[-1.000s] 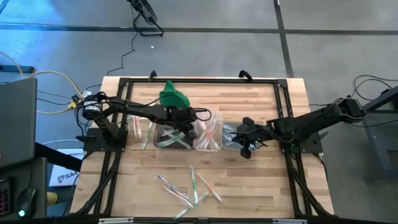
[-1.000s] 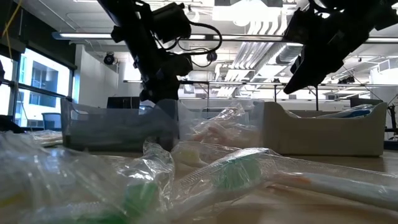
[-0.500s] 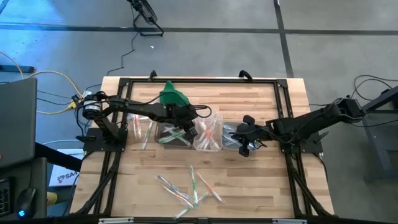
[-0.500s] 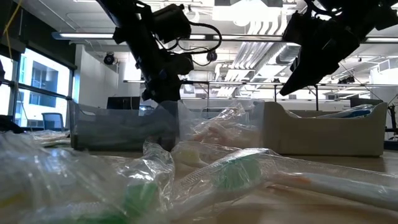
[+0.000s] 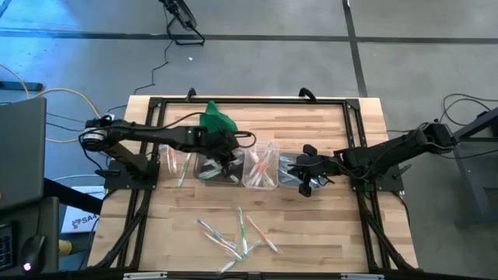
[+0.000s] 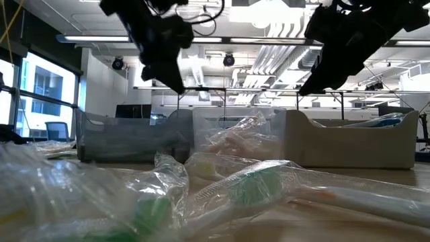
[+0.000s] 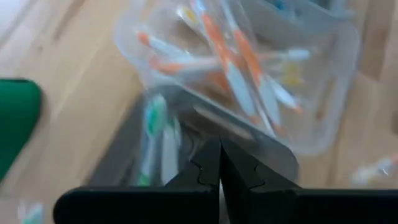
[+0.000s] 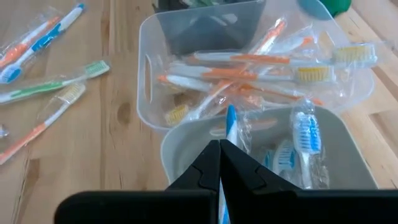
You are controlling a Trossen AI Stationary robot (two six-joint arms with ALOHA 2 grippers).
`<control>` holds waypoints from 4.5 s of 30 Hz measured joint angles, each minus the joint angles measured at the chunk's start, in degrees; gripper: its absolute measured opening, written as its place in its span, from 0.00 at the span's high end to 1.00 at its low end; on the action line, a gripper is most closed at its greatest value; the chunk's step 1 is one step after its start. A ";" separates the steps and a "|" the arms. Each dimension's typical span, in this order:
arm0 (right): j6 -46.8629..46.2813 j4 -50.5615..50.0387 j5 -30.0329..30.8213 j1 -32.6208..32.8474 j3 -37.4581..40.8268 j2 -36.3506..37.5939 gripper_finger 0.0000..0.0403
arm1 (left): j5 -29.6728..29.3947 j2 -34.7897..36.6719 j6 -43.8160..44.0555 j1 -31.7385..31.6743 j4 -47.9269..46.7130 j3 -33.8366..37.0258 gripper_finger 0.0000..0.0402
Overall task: Pick & Place Toothbrushes
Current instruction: Put the orange toothbrush into the transparent bin
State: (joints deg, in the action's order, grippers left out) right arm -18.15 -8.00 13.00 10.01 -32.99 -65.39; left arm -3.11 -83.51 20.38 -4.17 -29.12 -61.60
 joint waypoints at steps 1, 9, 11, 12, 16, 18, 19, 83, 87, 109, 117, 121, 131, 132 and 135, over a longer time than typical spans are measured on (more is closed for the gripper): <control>0.00 -0.03 0.02 0.02 0.00 0.00 0.99 | -0.38 0.74 0.74 0.82 -1.94 0.00 1.00; 0.18 1.05 0.06 0.00 0.00 0.00 0.99 | -10.44 6.99 12.81 6.28 -21.74 0.02 1.00; 0.42 1.72 0.10 -0.01 0.00 0.02 0.99 | -13.60 8.33 15.89 7.15 -25.04 0.02 1.00; 0.42 1.70 0.08 -0.01 0.00 0.00 0.99 | -14.91 9.07 17.33 7.40 -26.26 0.02 1.00; 0.42 1.87 0.10 -0.01 0.00 0.02 0.99 | -20.69 11.03 24.99 7.60 -33.32 0.02 1.00; 0.42 1.90 0.08 -0.01 0.00 0.02 0.99 | -24.00 11.63 30.81 7.54 -38.22 0.02 1.00; 0.42 1.89 0.10 -0.01 0.00 0.02 0.99 | -25.77 11.71 33.51 7.47 -40.09 0.02 1.00; 4.68 1.81 0.34 -0.01 0.00 0.02 0.99 | -7.98 11.28 14.34 -48.71 -26.39 17.20 0.79; 4.72 1.81 0.34 -0.01 0.00 0.02 0.99 | -8.14 11.28 14.58 -48.71 -26.24 17.22 0.68; 4.94 1.78 0.36 -0.03 0.02 0.02 0.99 | -6.32 11.26 15.89 -48.69 -17.08 29.30 0.64; 4.94 1.78 0.36 -0.03 0.03 0.02 0.99 | -5.23 11.30 15.89 -48.71 -17.15 29.41 0.64; 4.94 1.81 0.36 -0.03 0.04 0.02 0.99 | -3.32 11.26 15.86 -48.71 -17.97 28.39 0.64; 4.94 1.78 0.36 -0.03 0.04 0.02 0.99 | -1.42 11.26 15.32 -48.69 -18.92 23.99 0.65; 4.94 1.78 0.36 -0.03 0.04 0.02 0.99 | -1.42 11.26 15.24 -48.69 -19.20 23.74 0.66; 4.94 1.78 0.36 -0.03 0.04 0.02 0.99 | -1.42 11.26 14.72 -48.69 -19.54 23.71 0.71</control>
State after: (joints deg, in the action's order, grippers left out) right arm -13.21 -6.22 13.37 9.98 -32.95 -65.36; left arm -4.54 -72.25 35.10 -52.86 -48.66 -37.89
